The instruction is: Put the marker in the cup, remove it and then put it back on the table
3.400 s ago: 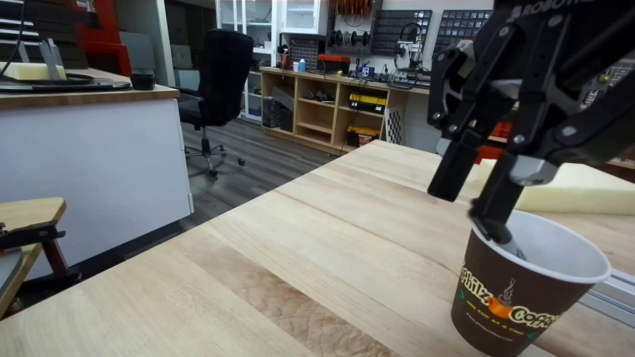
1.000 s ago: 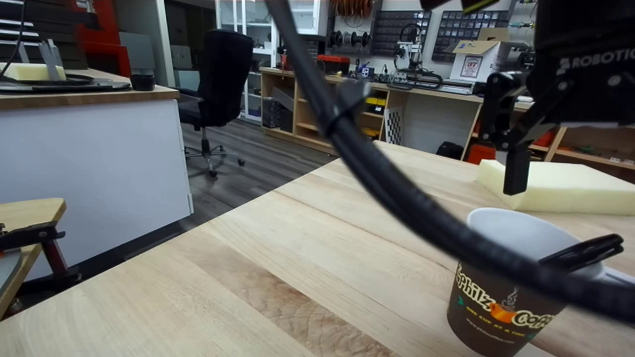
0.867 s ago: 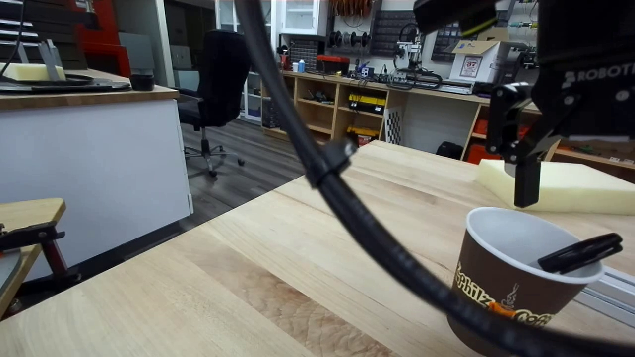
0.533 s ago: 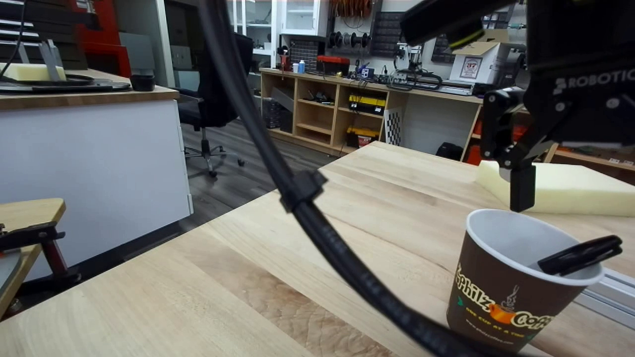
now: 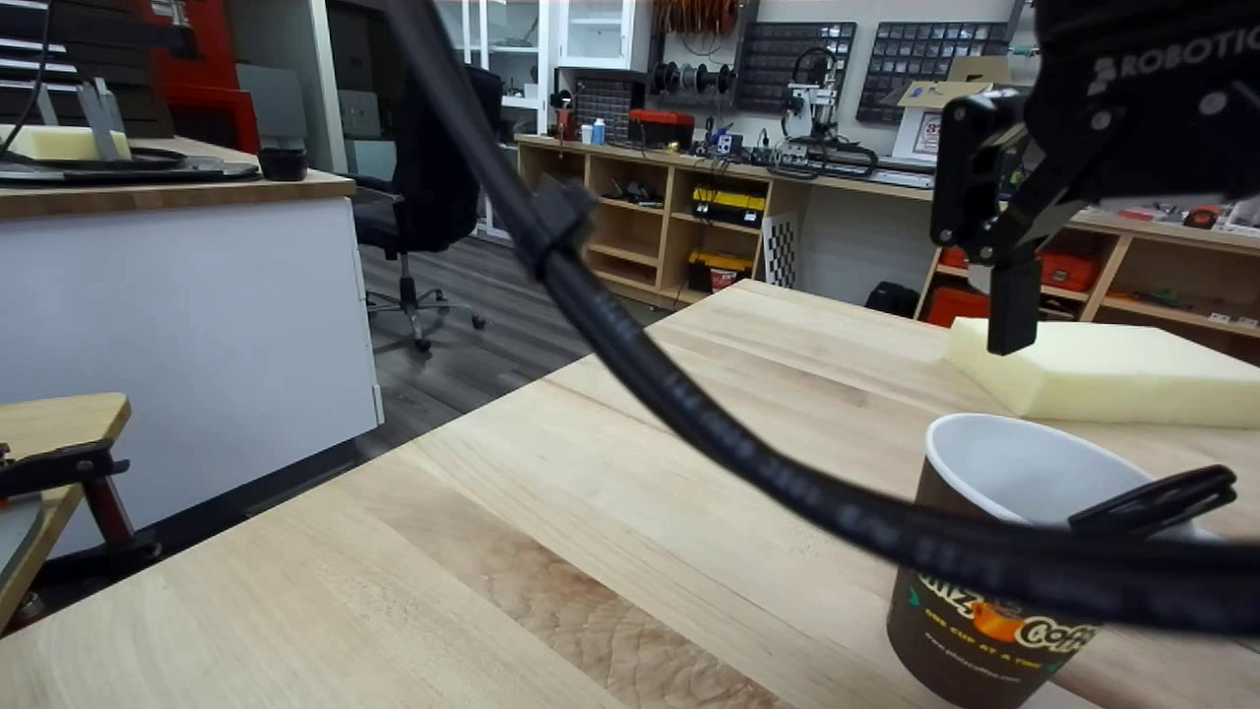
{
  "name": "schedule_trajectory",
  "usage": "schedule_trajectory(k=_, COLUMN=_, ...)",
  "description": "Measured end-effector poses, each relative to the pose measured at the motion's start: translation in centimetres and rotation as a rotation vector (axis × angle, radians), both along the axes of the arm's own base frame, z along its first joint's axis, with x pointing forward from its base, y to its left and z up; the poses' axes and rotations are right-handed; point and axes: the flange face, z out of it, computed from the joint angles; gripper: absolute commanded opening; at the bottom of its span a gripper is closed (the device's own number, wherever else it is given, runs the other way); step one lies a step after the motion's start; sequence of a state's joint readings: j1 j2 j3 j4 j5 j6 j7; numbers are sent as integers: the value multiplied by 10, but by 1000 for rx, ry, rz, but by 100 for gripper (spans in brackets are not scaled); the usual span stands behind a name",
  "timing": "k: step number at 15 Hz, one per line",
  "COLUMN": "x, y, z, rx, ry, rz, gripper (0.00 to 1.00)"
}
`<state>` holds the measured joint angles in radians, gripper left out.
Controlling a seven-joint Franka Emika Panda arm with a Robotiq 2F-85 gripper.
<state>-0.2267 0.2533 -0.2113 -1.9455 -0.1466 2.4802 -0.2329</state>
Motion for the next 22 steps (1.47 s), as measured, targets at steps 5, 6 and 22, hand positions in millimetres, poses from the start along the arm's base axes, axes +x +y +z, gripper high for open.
schedule_trajectory(k=5, x=-9, y=-6, z=1, rx=83, ry=34, rz=33, gripper=100)
schedule_trajectory(k=6, x=-10, y=-7, z=1, rx=97, ry=42, rz=39, gripper=100)
schedule_trajectory(k=22, x=-13, y=-18, z=1, rx=159, ry=57, rz=107, gripper=100)
